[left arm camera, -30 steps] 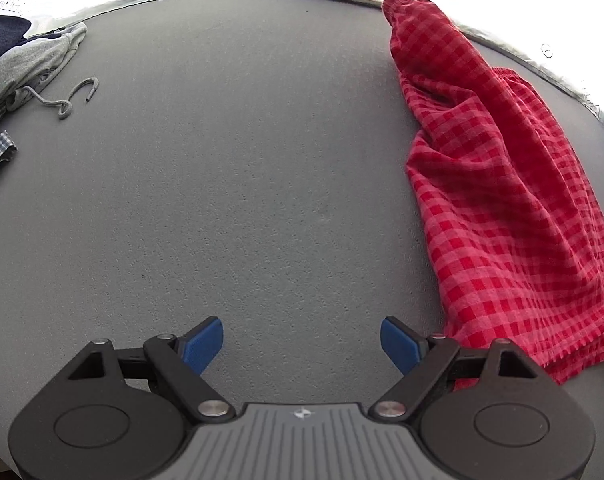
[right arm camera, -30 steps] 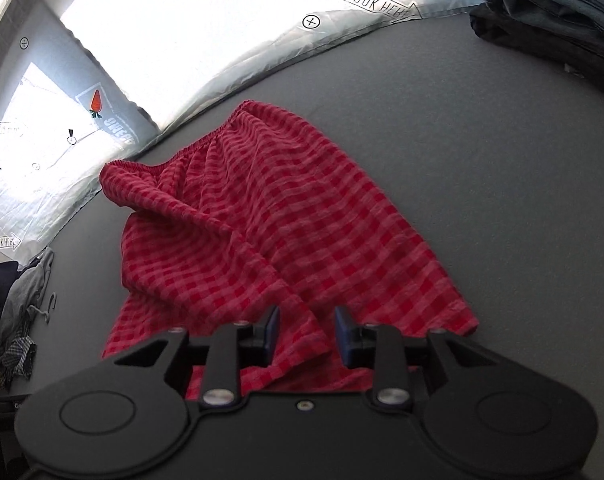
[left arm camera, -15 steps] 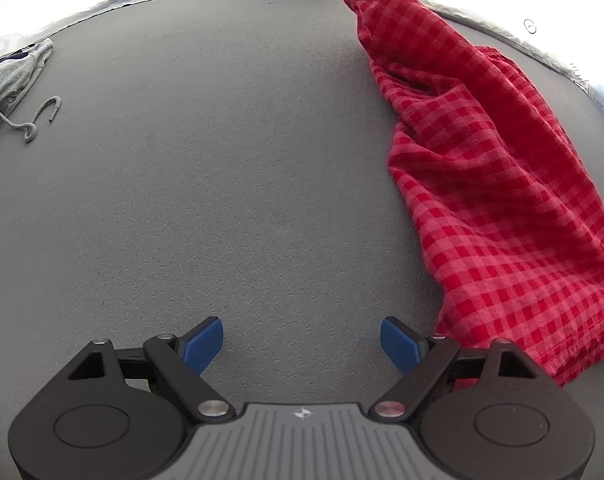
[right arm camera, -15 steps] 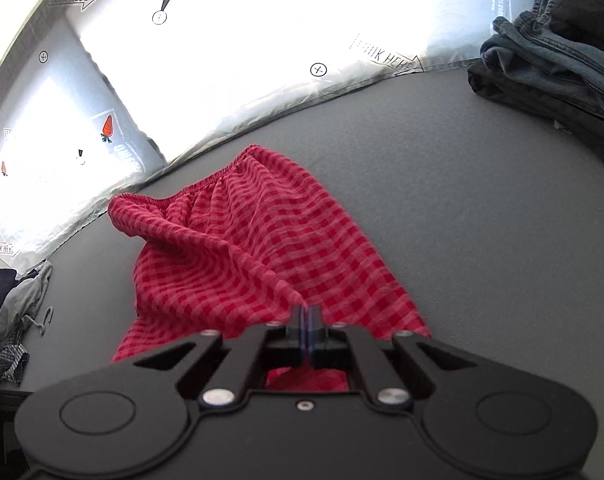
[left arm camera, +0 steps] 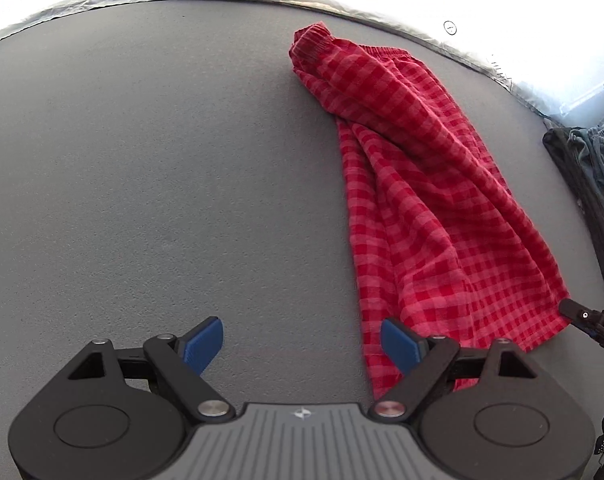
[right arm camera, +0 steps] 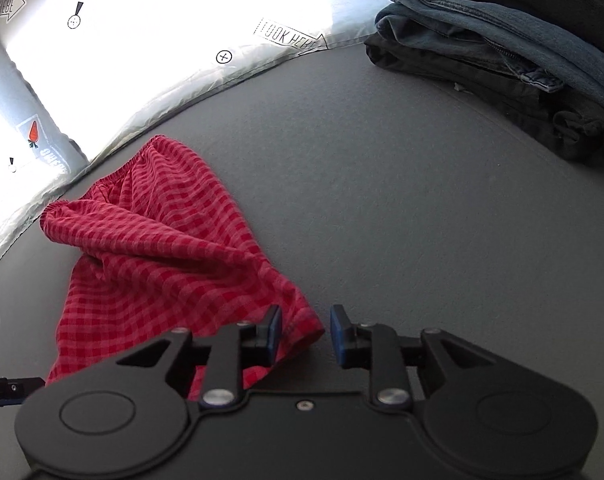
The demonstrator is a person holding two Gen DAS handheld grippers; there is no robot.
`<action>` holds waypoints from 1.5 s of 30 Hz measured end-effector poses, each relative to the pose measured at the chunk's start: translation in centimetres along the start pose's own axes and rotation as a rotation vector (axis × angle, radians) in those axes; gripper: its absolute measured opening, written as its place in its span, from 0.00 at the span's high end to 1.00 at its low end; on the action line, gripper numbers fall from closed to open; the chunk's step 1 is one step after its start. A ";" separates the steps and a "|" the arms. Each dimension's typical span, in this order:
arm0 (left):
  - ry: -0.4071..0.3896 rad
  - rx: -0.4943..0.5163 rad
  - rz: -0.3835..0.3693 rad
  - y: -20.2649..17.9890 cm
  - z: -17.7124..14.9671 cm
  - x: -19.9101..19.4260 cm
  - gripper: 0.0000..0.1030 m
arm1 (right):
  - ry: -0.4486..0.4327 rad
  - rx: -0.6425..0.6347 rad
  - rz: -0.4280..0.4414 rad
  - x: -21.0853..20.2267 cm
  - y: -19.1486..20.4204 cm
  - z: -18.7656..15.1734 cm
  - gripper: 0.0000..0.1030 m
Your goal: Fold clothes
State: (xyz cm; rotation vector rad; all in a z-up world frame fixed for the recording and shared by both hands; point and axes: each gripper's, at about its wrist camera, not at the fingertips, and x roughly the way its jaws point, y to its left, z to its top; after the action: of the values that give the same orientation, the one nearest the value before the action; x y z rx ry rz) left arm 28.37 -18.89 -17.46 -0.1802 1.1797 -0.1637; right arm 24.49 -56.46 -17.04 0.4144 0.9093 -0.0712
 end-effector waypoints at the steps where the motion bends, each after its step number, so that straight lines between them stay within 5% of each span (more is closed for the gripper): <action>1: 0.002 0.004 -0.011 -0.2 -0.1 -0.1 0.16 | 0.009 0.006 0.007 0.2 0.0 0.0 0.72; 7: 0.051 0.050 -0.103 -2.1 0.5 2.2 0.17 | 0.029 -0.003 0.039 1.0 0.7 -0.2 0.68; 11: 0.042 0.110 -0.162 -3.8 0.4 2.8 0.29 | 0.022 0.014 0.079 0.8 1.0 -0.3 0.96; 15: 0.061 0.141 -0.139 -4.6 0.1 3.7 0.87 | -0.002 0.095 0.143 -0.9 0.4 -0.7 0.96; 19: 0.073 0.114 -0.175 -3.3 -0.4 2.1 0.95 | 0.023 0.090 0.148 -3.4 -0.1 -2.0 0.97; 22: 0.087 0.096 -0.141 -2.1 -1.2 0.9 0.94 | 0.064 0.027 0.120 -4.8 0.5 -3.4 0.96; 25: 0.077 0.008 -0.073 -0.1 -1.2 0.4 0.89 | 0.068 -0.070 0.039 -5.4 1.8 -3.8 0.82; 28: 0.040 -0.112 -0.097 2.0 -0.5 0.3 0.77 | 0.016 -0.114 0.014 -5.5 2.4 -2.8 0.68; 33: 0.001 -0.107 -0.018 2.0 0.9 0.5 0.69 | -0.028 -0.266 0.002 -3.0 5.0 -0.1 0.67; 36: -0.001 -0.113 -0.007 2.1 1.8 0.8 0.59 | -0.027 -0.282 0.079 -0.9 7.8 1.5 0.67; 45: 0.002 -0.193 0.011 2.2 5.2 2.8 0.55 | 0.070 -0.275 0.332 5.5 17.0 4.7 0.63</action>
State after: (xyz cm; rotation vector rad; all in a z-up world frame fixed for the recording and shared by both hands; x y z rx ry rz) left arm 34.29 -17.05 -18.61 -0.3433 1.1975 -0.0405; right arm 35.32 -41.96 -13.34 0.3072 0.8943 0.3705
